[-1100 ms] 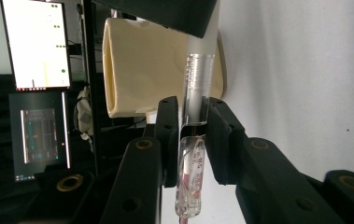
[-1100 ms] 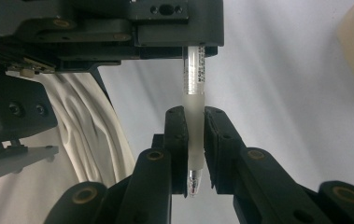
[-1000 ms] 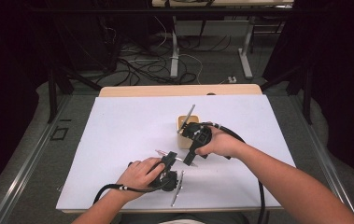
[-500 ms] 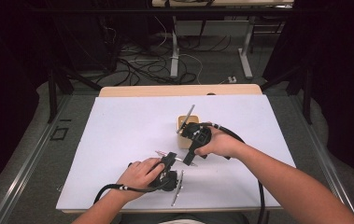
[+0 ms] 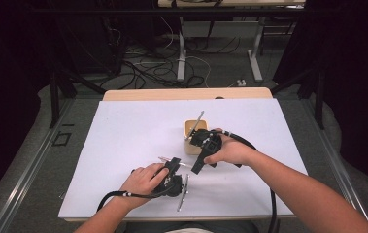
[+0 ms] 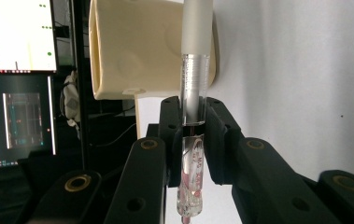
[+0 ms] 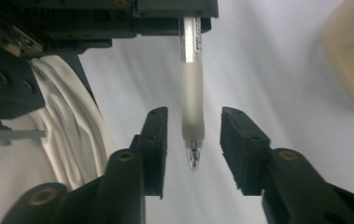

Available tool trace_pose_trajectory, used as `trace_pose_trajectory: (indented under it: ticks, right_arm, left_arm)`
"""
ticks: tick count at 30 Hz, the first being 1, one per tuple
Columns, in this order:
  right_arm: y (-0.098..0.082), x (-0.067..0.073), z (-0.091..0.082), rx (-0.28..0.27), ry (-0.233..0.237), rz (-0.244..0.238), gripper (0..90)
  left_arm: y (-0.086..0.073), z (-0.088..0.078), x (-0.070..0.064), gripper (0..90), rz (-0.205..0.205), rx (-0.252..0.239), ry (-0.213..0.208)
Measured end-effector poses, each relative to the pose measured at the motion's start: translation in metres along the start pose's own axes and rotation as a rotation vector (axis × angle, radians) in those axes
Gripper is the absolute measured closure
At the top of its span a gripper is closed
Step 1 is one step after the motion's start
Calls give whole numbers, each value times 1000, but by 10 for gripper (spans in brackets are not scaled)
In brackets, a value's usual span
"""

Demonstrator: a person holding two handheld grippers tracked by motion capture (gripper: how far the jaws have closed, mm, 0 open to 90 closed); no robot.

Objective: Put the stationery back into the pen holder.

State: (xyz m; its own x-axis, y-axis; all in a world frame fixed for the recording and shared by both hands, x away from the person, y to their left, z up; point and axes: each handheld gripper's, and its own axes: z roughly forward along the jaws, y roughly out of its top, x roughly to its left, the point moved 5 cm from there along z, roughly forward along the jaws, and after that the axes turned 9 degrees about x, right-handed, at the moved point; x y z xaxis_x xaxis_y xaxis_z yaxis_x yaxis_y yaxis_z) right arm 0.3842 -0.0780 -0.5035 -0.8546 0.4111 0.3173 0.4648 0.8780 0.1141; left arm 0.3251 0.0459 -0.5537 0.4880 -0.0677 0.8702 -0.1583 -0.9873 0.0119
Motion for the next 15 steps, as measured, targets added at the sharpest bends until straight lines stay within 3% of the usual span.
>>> trace_pose_trajectory:
  ticks: [2, 4, 6, 7, 11, 12, 13, 15]
  right_arm:
    - [-2, -2, 0, 8, -32, -6, 574]
    - [-3, -2, 2, -17, -11, 1, 529]
    - [-6, -3, 0, 12, -62, 9, 515]
    - [-7, -3, 1, -20, -36, 0, 509]
    - [-11, -6, -2, -42, -64, 0, 494]
    - [-11, -6, -2, -51, -71, -8, 482]
    - [-12, -7, -3, -64, -75, -14, 468]
    - [-14, -8, -5, -77, -89, -10, 463]
  left_arm:
    - [-1, 0, 2, 792, 8, 9, -1]
    - [-2, 1, 2, 792, 15, 13, -5]
    - [-5, 2, 2, 792, -9, 23, -6]
    - [-5, 2, 3, 792, -12, 28, -14]
    - [-7, 3, 4, 792, -28, 32, -21]
    - [-8, 4, 5, 792, -47, 32, -30]
    - [-11, 2, 8, 792, 6, 83, -38]
    - [-11, 2, 9, 793, 0, 86, -46]
